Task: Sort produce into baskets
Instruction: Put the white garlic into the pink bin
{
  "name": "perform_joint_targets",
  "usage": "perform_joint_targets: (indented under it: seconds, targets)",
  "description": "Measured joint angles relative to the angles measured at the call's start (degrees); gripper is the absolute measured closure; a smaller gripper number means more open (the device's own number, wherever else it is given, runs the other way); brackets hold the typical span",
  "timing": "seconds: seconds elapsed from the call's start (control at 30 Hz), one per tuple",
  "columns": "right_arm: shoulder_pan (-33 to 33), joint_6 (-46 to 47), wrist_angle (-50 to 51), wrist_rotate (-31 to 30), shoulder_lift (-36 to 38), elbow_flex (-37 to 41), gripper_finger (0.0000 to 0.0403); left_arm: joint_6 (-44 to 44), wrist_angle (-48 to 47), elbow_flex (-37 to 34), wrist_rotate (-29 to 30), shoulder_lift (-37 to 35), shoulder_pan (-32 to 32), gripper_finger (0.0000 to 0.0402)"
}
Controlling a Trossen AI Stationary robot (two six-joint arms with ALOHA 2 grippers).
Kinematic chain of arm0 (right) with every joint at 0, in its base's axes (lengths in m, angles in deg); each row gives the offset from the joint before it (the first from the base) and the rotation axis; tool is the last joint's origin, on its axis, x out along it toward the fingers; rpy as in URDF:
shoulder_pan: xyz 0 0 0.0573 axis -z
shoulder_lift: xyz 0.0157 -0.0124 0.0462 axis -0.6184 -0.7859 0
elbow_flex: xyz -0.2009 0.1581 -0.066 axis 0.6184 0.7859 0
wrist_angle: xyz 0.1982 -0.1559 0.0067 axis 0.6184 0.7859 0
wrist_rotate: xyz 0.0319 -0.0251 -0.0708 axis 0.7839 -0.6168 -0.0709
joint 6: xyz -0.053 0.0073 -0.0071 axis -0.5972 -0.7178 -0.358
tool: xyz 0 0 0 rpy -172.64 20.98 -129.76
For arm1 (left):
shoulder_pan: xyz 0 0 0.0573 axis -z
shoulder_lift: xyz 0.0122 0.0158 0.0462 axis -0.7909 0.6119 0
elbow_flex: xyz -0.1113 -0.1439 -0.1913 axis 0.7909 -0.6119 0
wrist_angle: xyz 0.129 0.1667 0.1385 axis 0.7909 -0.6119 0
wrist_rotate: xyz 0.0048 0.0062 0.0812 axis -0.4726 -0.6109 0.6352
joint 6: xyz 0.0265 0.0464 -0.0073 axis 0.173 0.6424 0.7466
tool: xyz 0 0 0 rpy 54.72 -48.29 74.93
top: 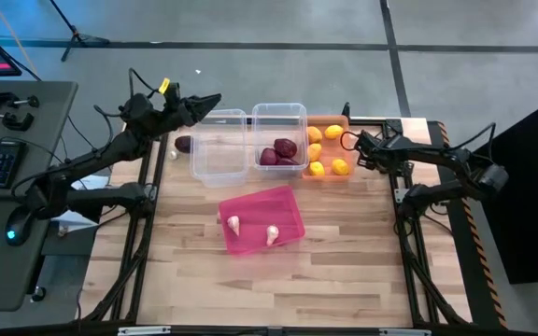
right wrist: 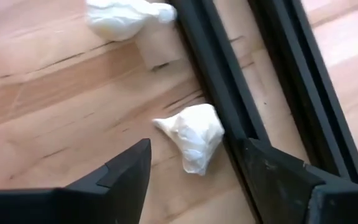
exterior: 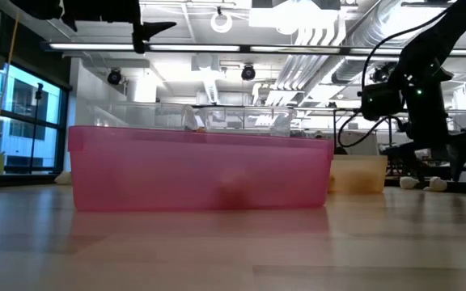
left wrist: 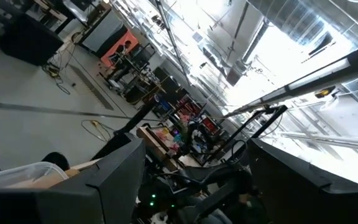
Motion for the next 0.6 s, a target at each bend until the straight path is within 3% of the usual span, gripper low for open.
perform_joint_targets:
  seconds: [0.33, 0.6]
  targets:
    - [1.3, -6.3, 0.6, -1.1, -0.4, -4.2, 0.0159, 0.0, 0.0, 0.0, 0.0, 0.0, -1.4, 0.0134]
    - [1.4, -7.8, 0.4, 0.6, -4.8, -4.2, 0.016, 0.1, -0.1, 0.0, 0.0, 0.0, -1.4, 0.0134]
